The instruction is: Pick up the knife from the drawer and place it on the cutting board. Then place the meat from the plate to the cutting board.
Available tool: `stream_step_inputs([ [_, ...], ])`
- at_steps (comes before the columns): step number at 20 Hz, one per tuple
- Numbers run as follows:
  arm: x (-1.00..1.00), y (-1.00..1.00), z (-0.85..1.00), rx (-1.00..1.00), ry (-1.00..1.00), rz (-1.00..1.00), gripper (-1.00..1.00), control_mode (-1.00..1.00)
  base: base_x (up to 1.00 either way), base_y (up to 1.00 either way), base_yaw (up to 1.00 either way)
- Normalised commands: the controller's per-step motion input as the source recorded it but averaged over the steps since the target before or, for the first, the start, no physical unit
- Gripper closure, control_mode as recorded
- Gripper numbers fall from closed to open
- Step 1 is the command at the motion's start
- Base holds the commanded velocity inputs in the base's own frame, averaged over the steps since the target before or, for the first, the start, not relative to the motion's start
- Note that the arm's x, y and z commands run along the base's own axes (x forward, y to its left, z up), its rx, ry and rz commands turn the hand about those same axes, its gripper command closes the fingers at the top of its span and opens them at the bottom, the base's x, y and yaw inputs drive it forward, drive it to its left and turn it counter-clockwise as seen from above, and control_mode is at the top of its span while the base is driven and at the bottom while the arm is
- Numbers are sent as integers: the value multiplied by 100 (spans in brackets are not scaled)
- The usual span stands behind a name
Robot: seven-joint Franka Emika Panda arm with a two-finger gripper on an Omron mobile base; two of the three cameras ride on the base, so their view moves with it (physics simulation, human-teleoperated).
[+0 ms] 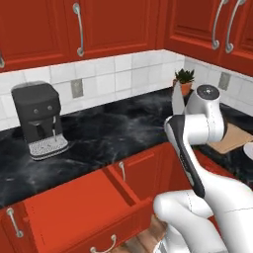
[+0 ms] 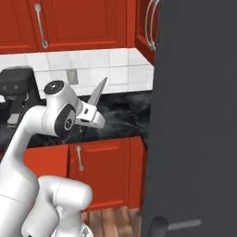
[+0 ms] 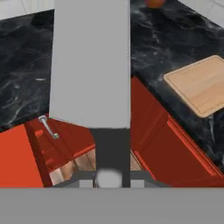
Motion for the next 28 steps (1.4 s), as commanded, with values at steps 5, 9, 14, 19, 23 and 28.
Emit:
stream_step_inputs([
  [5,0,0,0,0,0,0,100,100,83,-48,-11],
  [9,0,0,0,0,0,0,100,100,76,-44,-17],
  [14,0,0,0,0,0,0,100,100,66,-11,-52],
  [19,0,0,0,0,0,0,100,100,50,10,-43],
  [23,0,0,0,0,0,0,100,100,4,7,-40],
  [28,0,0,0,0,0,0,100,100,-24,47,-54],
])
